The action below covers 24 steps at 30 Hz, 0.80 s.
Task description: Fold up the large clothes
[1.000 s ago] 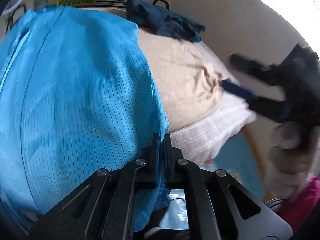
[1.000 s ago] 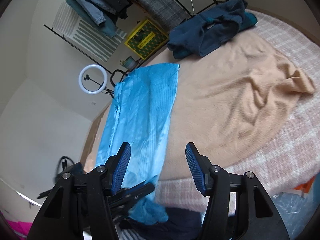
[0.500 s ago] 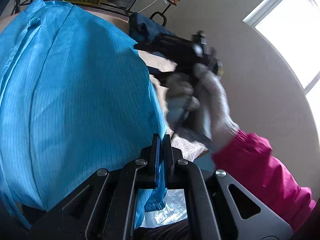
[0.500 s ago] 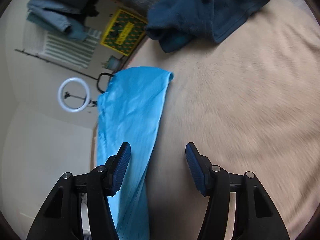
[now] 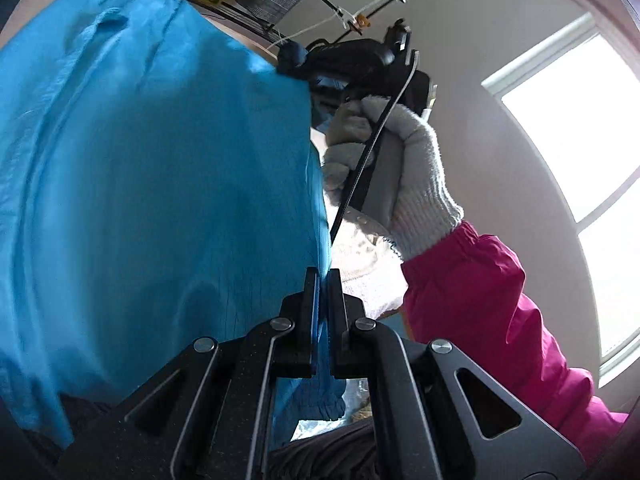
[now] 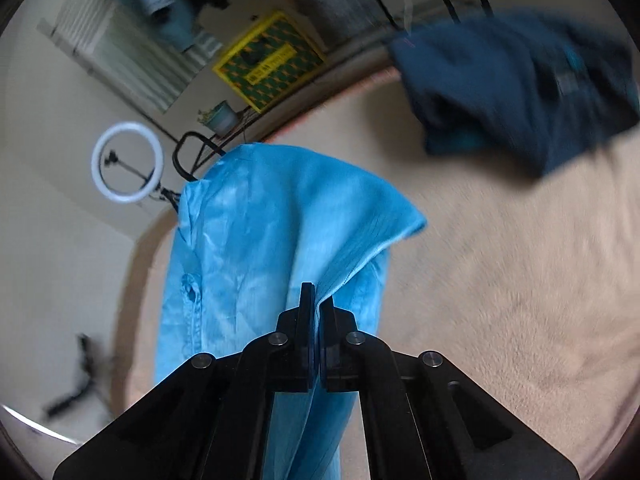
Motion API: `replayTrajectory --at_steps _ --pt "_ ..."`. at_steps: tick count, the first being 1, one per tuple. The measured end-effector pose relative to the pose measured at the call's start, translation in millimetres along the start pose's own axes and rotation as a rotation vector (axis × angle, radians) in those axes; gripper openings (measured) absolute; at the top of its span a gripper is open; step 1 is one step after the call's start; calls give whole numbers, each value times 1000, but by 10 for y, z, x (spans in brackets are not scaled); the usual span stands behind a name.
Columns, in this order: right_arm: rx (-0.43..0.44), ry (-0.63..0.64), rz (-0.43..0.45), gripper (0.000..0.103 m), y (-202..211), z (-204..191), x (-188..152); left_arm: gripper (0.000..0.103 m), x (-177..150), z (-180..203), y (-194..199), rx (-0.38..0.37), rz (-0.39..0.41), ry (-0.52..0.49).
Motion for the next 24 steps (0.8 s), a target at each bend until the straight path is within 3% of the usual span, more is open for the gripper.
replayTrajectory --at_steps 7,12,15,20,22,24 --pt "-39 225 32 0 -83 -939 -92 0 -94 -532 518 5 35 85" --pt "-108 463 -52 0 -683 -1659 -471 0 -229 -1068 697 45 40 207" --pt "-149 580 -115 0 -1066 -1891 -741 0 -301 -1233 735 95 44 214" --pt "-172 613 -208 2 -1436 -1905 -947 0 -340 -1403 739 137 35 232" --pt "-128 570 -246 14 -1474 -1889 -920 0 -346 -1404 742 145 34 231" --pt "-59 502 -243 18 -1344 -1827 -832 0 -297 -1439 711 157 38 225"
Point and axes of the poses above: each gripper's, at about its wrist camera, not at the fingertips, and y roughly against the way its jaws point, z to its right, x to its top, the point moved 7 cm from there along -y, roughly the way its jaws point, and after that the axes turned 2 degrees about -z, right-handed, at the moved point
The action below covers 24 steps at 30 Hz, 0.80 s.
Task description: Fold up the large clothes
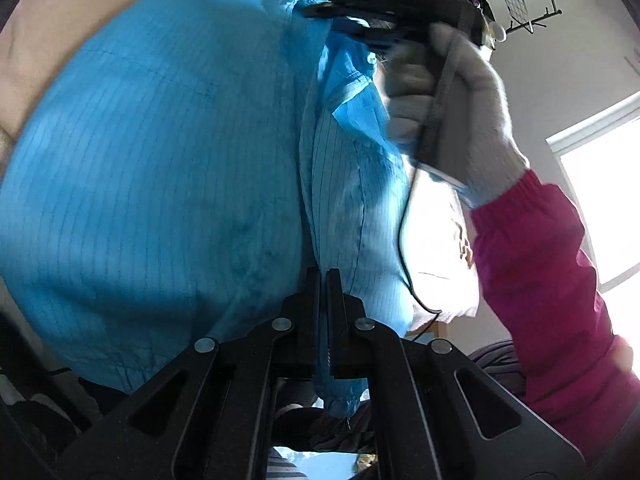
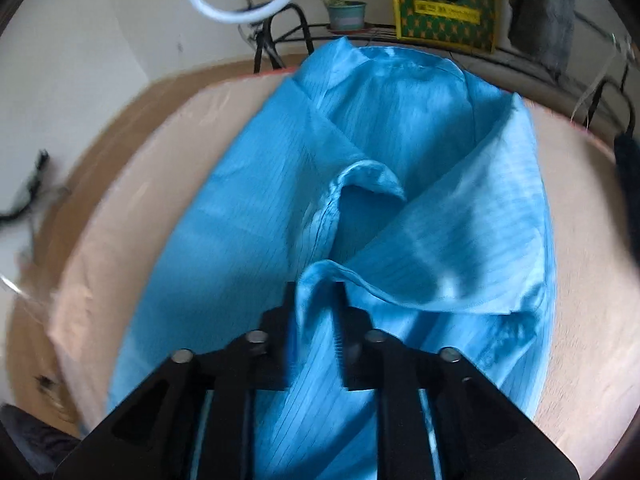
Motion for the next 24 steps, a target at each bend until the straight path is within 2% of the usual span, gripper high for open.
replayTrajectory --at_steps 4,6,9,11,12,13,14,16,20,22,24 --pt "132 -71 108 18 490 179 5 0 -16 -4 -10 -2 8 6" --pt "129 -167 181 18 755 498 9 0 -94 -8 57 -5 13 6" --pt "106 -313 197 18 833 970 -61 0 -80 -28 62 -9 18 3" --pt "135 -379 193 18 770 1150 -83 0 -91 -35 42 -4 17 -3" --pt "149 -399 181 26 715 1190 -76 0 -121 -13 32 -4 16 -3" --pt "169 -418 153 48 622 1226 -65 0 -142 -19 66 -4 15 -4" --pt "175 -426 140 58 574 1232 -56 0 -147 -45 91 -5 14 -3" --pt "162 -413 122 59 465 1210 -75 0 -147 -47 92 -6 11 2" --pt "78 -253 81 59 353 1006 -67 0 -93 -60 117 -13 8 9" --pt "21 -134 60 59 351 878 -97 0 -84 -77 114 -15 8 8" --pt "-86 -49 40 59 294 868 -118 0 -77 -103 102 -17 7 10"
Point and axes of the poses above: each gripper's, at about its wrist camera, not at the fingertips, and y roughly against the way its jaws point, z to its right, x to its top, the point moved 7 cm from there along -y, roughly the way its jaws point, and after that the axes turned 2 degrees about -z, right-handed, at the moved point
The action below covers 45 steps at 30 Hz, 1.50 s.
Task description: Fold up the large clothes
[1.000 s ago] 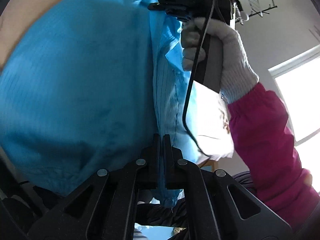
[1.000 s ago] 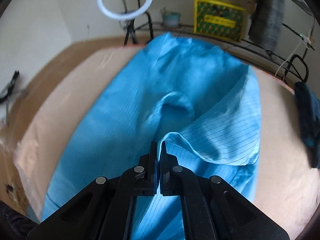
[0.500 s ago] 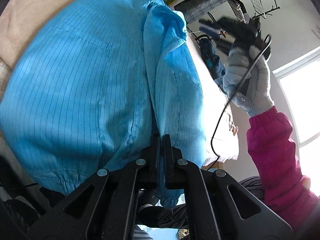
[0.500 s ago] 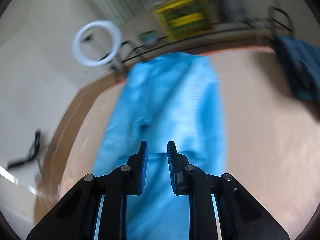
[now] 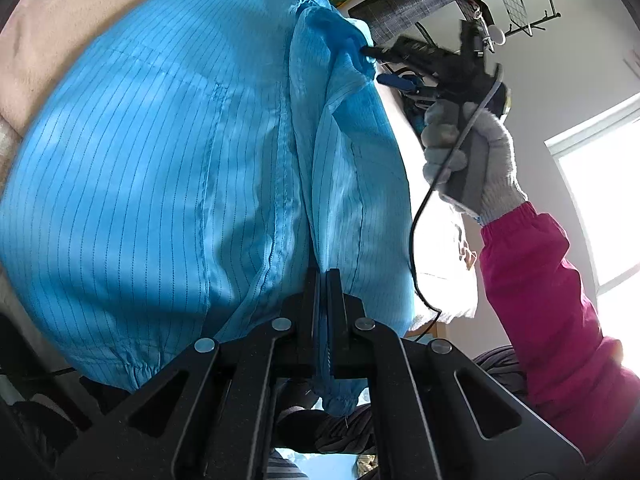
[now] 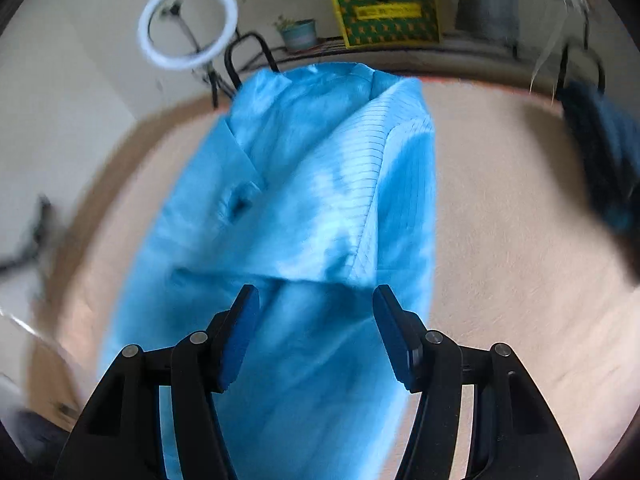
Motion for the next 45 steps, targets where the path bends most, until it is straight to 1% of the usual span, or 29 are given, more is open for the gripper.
replayTrajectory --at_steps 2,3,4,5,7,9,11,13,15,17,20,21,24,25,27,29,30,31,33,35,37,38,39,41,42,43,44,45 --pt "-42 10 -10 57 -87 56 6 0 15 12 -15 -3 -2 3" --pt "-55 -6 -10 42 -125 96 20 0 26 16 -12 -5 -3 4" --pt "-54 -21 -7 11 -133 120 47 0 24 23 -9 -7 -3 5" --pt "-36 -58 -15 2 -136 143 94 0 26 25 -7 -8 -2 5" --pt "12 -101 17 2 -5 129 193 0 18 25 -22 -10 -2 0" --pt "72 -107 49 2 115 -5 349 0 12 13 -46 -15 -5 8" --pt "106 -94 44 2 106 -176 493 0 23 -5 -58 -20 -8 14" --pt "94 -69 22 2 -17 -350 584 0 39 -12 -66 -25 -7 22" --pt "67 -34 -25 2 -258 -528 640 0 53 -19 -76 -25 -6 24" --pt "37 -7 -68 2 -531 -665 616 0 54 -29 -85 -24 -5 28" --pt "25 -9 -125 5 -833 -732 531 0 56 -54 -84 -26 -9 33" --pt "27 -15 -130 5 -864 -719 520 0 62 -59 -85 -27 -9 34" --pt "84 -45 -106 10 -667 -653 539 0 50 -48 -84 -28 -9 34" --pt "104 -62 -89 11 -536 -613 548 0 53 -42 -91 -31 -10 33" --pt "151 -75 -29 11 -178 -535 557 0 24 -19 -100 -41 -18 24" --pt "178 -92 17 16 181 -438 491 0 33 -2 -98 -40 -12 17" --pt "207 -103 40 16 458 -370 395 0 37 9 -94 -37 -7 11" --pt "218 -104 54 16 621 -339 338 0 40 11 -92 -35 -5 7" --pt "236 -93 86 16 1089 -248 47 0 43 10 -79 -30 4 1" --pt "229 -78 110 17 1438 -194 -277 0 33 16 -69 -21 9 -10" --pt "218 -56 116 17 1645 -160 -589 0 29 21 -67 -11 10 -26" --pt "202 -45 112 17 1769 -133 -848 0 29 39 -64 -7 14 -30" --pt "193 -33 103 17 1830 -136 -1057 0 36 47 -57 0 18 -38" --pt "174 -14 75 18 1823 -133 -1402 0 66 93 -47 22 27 -59" --pt "156 -9 54 24 1796 -132 -1677 0 69 103 -42 31 30 -68" --pt "149 -16 37 34 1754 -138 -1890 0 76 121 -32 41 34 -78" --pt "143 -28 15 38 1689 -128 -2079 0 88 140 -11 50 41 -86" --pt "142 -40 -3 39 1627 -108 -2249 0 115 171 7 59 50 -92"
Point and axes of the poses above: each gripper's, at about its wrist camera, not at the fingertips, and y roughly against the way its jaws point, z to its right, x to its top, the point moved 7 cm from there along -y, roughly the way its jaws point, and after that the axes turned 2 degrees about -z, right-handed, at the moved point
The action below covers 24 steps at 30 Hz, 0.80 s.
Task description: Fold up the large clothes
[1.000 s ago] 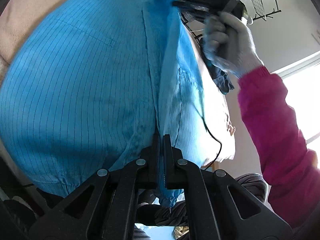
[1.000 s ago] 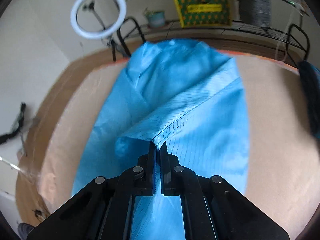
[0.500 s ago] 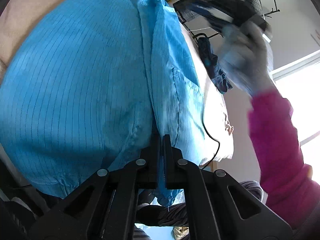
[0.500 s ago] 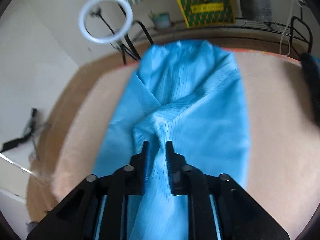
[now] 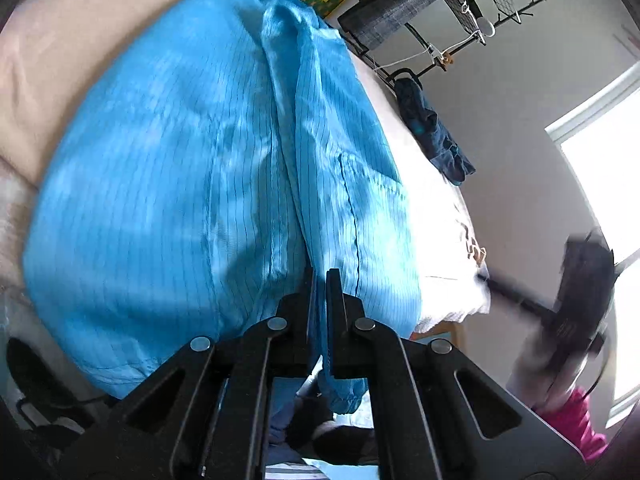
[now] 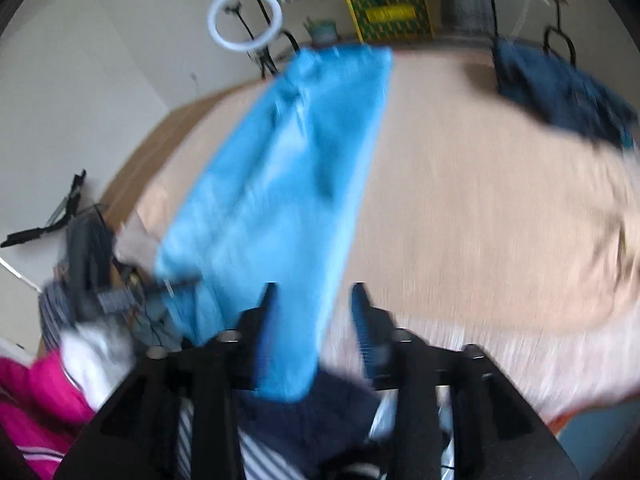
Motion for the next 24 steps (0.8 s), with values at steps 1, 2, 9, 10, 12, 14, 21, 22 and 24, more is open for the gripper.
replayTrajectory --at_steps 1,2,9,10,12,14,21,22,24 --pt "2 -11 -15 39 -62 25 -89 0 13 18 48 -7 0 -15" --pt "5 -26 -39 39 -174 53 -203 0 29 43 85 -6 0 -24" --pt "57 -29 -123 47 -597 42 -474 54 211 -292 737 80 101 -31" --pt "68 -31 -127 51 -604 40 -500 55 220 -400 809 106 115 -17" --pt "88 -47 -131 51 -662 75 -464 55 180 -627 867 146 104 15" --pt "109 -67 -135 51 -698 108 -418 55 109 -833 854 159 69 63" --pt "217 -84 -182 51 -939 61 -324 55 -66 -1360 678 90 1 218" --pt "241 -83 -184 52 -967 30 -305 55 -81 -1388 643 65 -10 228" --pt "279 -64 -197 50 -1014 -65 -278 55 -101 -1402 586 45 -37 222"
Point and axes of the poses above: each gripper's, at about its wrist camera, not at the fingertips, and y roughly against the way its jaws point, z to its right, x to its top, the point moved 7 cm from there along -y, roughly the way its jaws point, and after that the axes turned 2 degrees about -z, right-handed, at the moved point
